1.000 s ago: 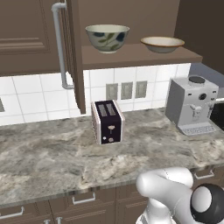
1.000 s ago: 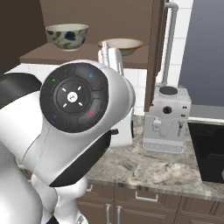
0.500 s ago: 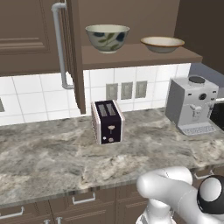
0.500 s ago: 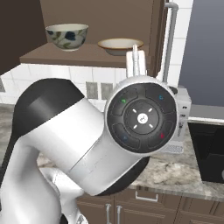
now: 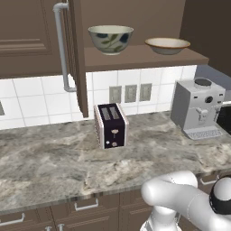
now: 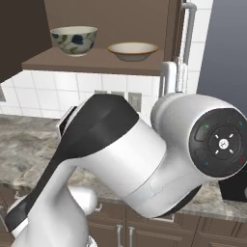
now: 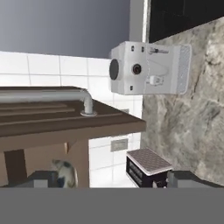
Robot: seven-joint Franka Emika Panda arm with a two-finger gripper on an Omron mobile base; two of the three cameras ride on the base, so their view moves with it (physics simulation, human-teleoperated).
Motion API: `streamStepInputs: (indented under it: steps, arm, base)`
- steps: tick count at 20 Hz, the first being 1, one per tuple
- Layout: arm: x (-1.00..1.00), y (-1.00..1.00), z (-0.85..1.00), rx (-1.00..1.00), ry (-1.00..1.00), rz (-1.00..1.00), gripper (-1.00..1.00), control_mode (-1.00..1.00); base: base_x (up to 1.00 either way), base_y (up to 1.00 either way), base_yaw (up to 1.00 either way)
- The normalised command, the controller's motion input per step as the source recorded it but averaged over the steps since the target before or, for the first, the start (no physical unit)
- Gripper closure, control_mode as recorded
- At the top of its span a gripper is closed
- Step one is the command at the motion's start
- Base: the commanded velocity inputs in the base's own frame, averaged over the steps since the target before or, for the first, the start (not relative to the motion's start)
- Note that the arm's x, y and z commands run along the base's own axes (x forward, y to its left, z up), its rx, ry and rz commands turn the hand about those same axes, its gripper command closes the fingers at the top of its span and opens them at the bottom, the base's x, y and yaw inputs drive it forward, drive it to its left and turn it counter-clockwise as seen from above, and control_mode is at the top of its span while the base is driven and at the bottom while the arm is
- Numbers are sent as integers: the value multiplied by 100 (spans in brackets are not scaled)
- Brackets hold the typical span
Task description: Open the cabinet. Pick the bowls from the counter and place them in the cabinet. Then close the cabinet.
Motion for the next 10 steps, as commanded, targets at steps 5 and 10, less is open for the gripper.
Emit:
streamStepInputs:
  steps: [5, 10]
  arm:
    - [40, 0, -26, 11, -4, 2, -100, -100]
    - [32, 0, -36, 12, -5, 2, -100, -100]
  base:
    - [0, 0, 0]
    - [0, 0, 0]
